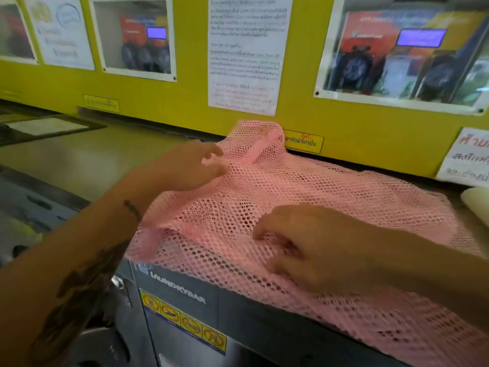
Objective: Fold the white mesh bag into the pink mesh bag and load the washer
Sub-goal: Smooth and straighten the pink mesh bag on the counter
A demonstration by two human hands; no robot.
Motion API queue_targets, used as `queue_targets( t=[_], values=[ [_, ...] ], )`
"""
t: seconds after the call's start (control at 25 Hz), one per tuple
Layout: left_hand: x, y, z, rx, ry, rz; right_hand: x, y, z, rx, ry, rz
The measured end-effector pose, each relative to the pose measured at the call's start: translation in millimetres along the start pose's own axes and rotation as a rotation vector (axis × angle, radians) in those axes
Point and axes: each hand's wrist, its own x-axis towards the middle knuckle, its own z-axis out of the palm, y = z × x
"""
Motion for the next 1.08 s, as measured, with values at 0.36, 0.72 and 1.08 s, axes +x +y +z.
queue_targets(
  t=[0.36, 0.72, 1.08],
  values=[
    [-54.2, 27.8, 5.4, 0.104, -0.1, -0.223, -9.4, -1.9, -3.3, 0.139, 0.076, -0.162],
    [-66.3, 136.7, -1.5, -0.067, 0.013, 0.041, -71.2, 107.6, -76.0, 0.004, -0.046, 0.148],
    [-62.4, 302.9, 67.7, -0.19, -0.509, 0.291, -162.5, 216.2, -58.7, -0.069, -0.06, 0.516]
  ],
)
